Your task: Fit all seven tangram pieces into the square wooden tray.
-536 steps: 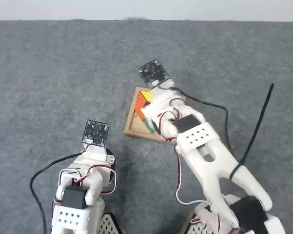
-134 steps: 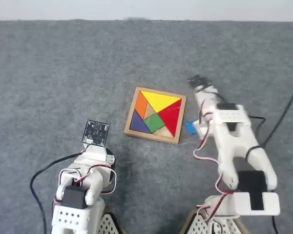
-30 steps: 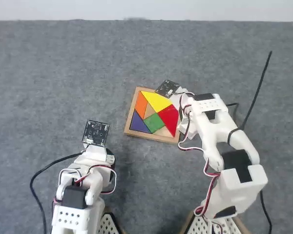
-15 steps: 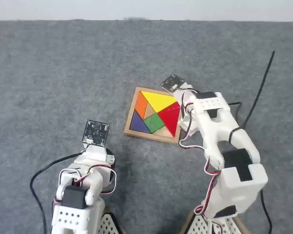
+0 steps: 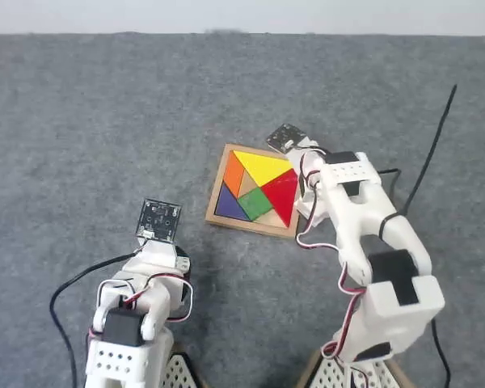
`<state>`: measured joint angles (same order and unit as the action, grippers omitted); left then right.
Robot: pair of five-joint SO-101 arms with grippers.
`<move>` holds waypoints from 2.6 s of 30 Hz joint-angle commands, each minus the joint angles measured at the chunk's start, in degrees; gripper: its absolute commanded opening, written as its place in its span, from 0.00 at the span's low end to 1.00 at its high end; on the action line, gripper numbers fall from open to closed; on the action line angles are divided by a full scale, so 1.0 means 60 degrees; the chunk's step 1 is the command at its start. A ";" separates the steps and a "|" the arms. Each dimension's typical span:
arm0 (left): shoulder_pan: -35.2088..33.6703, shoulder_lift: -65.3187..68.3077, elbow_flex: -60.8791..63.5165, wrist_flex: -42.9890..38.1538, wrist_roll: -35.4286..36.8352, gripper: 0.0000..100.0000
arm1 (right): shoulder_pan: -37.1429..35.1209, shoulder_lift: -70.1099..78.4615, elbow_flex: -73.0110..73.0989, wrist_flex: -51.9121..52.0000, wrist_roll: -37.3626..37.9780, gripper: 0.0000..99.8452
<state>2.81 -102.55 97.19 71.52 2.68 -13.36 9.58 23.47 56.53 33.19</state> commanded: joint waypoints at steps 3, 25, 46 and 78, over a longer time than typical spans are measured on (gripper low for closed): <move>0.0015 -0.0117 -0.0125 0.0059 0.0117 0.01 | -0.0227 -0.1443 -0.0234 0.0242 -0.0689 0.09; 0.0015 -0.0117 -0.0125 0.0059 0.0117 0.01 | -0.2337 -0.2352 0.0059 0.1106 -0.0601 0.09; 0.0015 -0.0117 -0.0125 0.0059 0.0117 0.01 | -0.0960 -0.4081 0.3927 -0.1487 0.0967 0.24; 0.0015 -0.0117 -0.0125 0.0059 0.0117 0.01 | -0.0579 -0.1604 0.2462 -0.1458 0.1773 0.05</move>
<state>2.81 -102.55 97.19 71.52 2.68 -16.88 -0.18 40.62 48.35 43.74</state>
